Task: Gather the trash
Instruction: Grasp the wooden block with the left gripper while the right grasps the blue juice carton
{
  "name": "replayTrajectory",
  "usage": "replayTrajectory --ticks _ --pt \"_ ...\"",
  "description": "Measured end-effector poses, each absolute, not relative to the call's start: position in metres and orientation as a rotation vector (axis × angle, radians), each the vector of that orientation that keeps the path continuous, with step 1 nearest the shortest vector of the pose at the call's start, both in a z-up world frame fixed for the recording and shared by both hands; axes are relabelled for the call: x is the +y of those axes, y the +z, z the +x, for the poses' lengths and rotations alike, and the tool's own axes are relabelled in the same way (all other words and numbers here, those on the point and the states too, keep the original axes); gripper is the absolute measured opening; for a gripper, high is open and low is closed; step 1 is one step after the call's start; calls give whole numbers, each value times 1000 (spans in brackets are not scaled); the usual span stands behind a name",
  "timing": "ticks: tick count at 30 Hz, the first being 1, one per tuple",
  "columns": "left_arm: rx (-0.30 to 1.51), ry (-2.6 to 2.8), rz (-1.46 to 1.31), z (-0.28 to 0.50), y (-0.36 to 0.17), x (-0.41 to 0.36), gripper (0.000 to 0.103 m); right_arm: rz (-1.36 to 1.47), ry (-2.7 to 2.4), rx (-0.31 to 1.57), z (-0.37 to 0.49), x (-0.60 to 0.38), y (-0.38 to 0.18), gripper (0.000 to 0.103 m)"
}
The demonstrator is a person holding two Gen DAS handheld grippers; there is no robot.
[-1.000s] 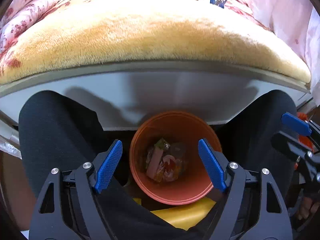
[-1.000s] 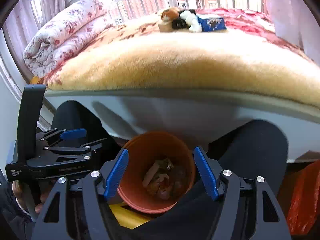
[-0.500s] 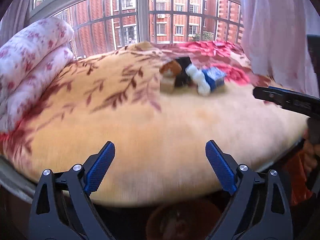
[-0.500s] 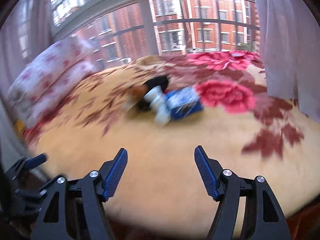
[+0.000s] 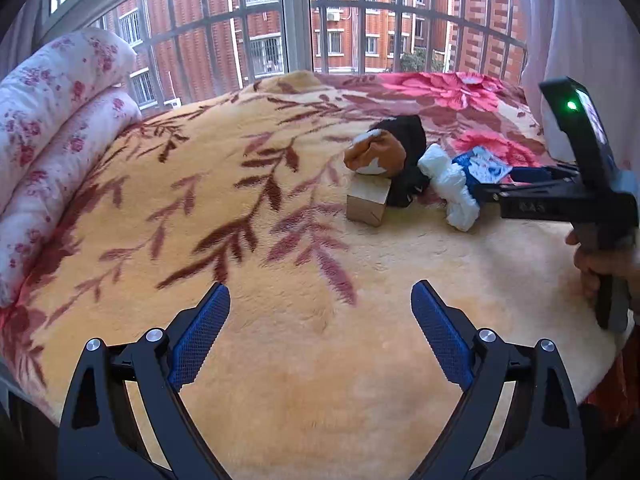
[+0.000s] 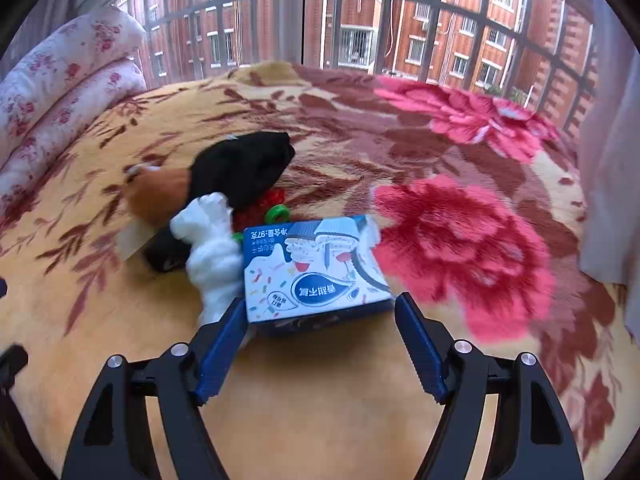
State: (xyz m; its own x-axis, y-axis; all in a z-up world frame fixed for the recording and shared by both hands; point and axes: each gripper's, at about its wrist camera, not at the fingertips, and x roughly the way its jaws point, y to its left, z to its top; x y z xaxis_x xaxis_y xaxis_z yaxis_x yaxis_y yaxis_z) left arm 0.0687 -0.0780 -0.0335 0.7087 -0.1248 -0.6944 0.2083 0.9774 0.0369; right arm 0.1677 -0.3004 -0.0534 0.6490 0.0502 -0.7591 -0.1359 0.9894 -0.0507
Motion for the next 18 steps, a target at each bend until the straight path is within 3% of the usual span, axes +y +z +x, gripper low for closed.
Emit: replayTrajectory --ticks 4,8,17,18 --pt "795 -195 111 91 -40 -87 90 -122 113 854 196 -298 -59 74" --pt "819 -210 117 115 -42 -105 90 -78 125 875 214 -306 -67 81" --pt "888 -156 145 183 -59 -133 89 75 122 827 209 -330 -61 72" --pt "898 -155 136 190 -61 -133 84 93 125 815 204 -334 -58 72"
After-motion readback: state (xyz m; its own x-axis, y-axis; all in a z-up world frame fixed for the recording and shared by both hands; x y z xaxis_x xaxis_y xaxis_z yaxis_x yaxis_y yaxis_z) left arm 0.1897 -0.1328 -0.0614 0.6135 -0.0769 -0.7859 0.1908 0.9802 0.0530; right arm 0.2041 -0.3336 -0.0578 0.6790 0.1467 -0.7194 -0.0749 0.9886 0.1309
